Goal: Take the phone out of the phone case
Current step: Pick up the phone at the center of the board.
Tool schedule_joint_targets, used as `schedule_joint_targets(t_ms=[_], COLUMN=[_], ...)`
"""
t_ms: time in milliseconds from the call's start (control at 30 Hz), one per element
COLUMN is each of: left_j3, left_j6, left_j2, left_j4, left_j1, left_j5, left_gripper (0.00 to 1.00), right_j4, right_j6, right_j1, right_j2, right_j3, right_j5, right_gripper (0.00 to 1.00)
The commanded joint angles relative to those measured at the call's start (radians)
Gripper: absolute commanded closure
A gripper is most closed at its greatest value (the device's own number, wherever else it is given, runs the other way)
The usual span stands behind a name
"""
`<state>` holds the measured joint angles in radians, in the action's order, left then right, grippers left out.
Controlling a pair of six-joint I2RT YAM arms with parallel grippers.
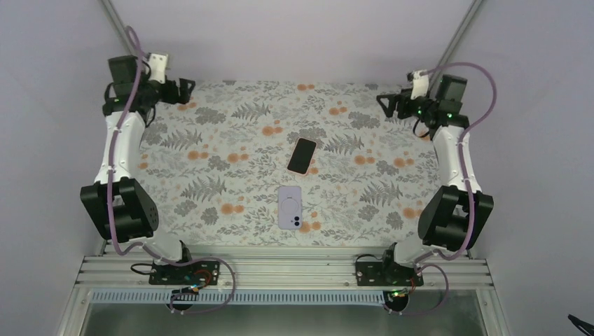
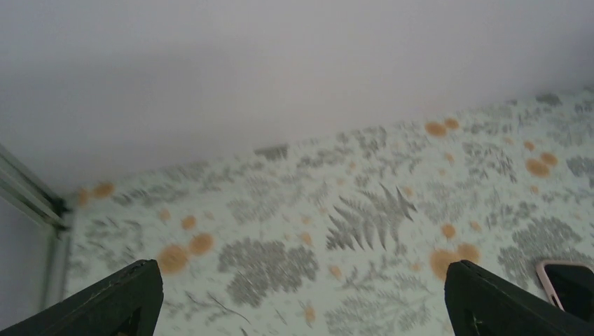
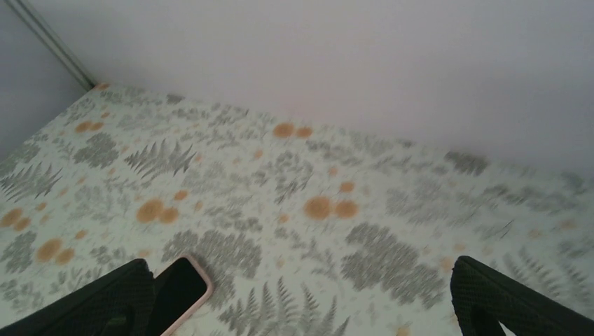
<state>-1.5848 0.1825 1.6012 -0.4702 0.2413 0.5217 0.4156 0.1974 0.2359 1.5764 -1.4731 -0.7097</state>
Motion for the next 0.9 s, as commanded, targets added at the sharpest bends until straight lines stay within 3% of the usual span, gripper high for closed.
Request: schedule_joint_targets(t_ms=[0, 400, 867], left_j3=[0.087, 0.255, 0.304], left_j6=[-0.011, 0.061, 0.146], left_j2=[-0.018, -0.007, 0.088], left_j4=[0.024, 0.039, 0.102], left_j1=[-0.069, -0.332, -0.814], left_j5=[-0.093, -0.253, -0.512], left_gripper=[0.00, 0.00, 0.00], right_j4=[-0.101, -0.234, -0.259], right_j6=[-0.065, -0.133, -0.114], right_j1=[-0.042, -0.123, -0.125], right_j2=[-0.086, -0.253, -0.269], right_j3=[0.156, 0.482, 0.531], right_j5=[0.019, 0.035, 0.006], right_gripper=[0.01, 0.01, 0.01])
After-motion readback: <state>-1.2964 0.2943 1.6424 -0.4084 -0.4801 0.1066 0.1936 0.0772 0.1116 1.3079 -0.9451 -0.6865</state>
